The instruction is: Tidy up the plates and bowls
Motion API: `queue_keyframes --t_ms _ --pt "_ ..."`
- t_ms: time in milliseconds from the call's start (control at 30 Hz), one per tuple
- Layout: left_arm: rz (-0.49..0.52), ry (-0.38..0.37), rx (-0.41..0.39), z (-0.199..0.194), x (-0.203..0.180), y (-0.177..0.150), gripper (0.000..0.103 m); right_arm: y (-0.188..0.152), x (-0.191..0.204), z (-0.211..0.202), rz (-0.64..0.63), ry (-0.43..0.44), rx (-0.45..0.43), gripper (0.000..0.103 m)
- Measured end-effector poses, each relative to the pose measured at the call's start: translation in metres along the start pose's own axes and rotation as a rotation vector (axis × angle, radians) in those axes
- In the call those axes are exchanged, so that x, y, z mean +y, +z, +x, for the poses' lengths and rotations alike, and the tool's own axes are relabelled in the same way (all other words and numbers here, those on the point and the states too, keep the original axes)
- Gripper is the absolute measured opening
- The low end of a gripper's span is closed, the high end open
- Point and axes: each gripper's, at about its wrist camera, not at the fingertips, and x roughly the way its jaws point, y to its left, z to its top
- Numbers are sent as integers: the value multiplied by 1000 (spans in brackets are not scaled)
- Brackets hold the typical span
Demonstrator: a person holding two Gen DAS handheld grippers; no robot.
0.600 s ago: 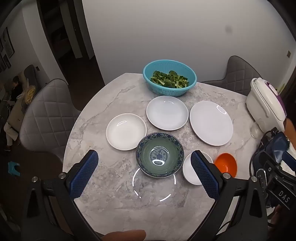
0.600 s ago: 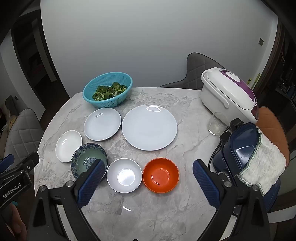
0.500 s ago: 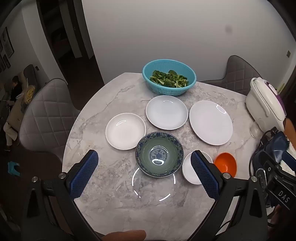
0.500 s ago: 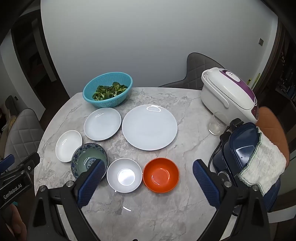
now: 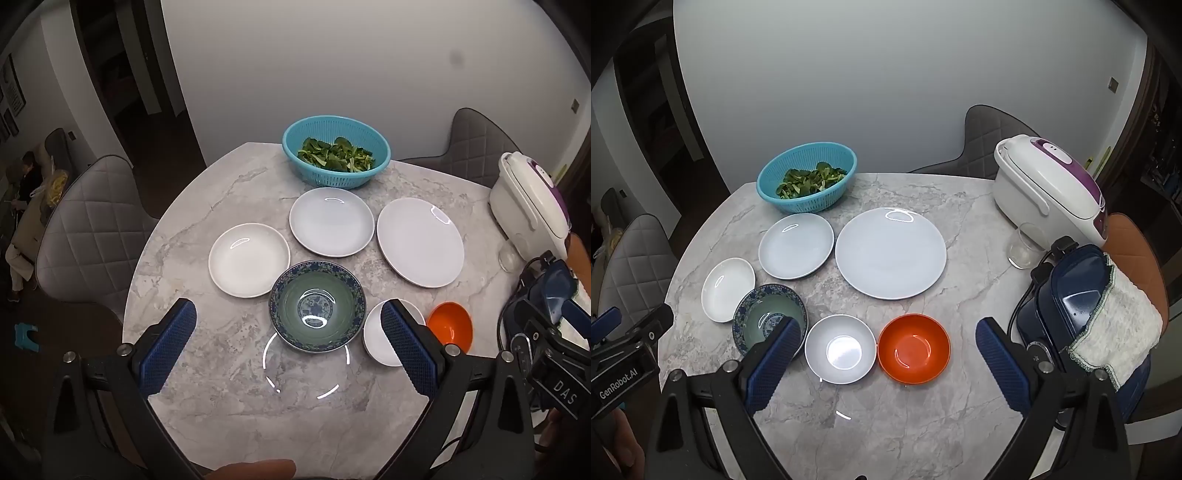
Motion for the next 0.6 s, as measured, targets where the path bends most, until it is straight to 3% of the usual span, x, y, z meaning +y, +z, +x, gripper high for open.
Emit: queue_keyframes --t_ms 600 --pt "3 -2 7 4 -2 0 101 3 1 4 -3 -3 3 98"
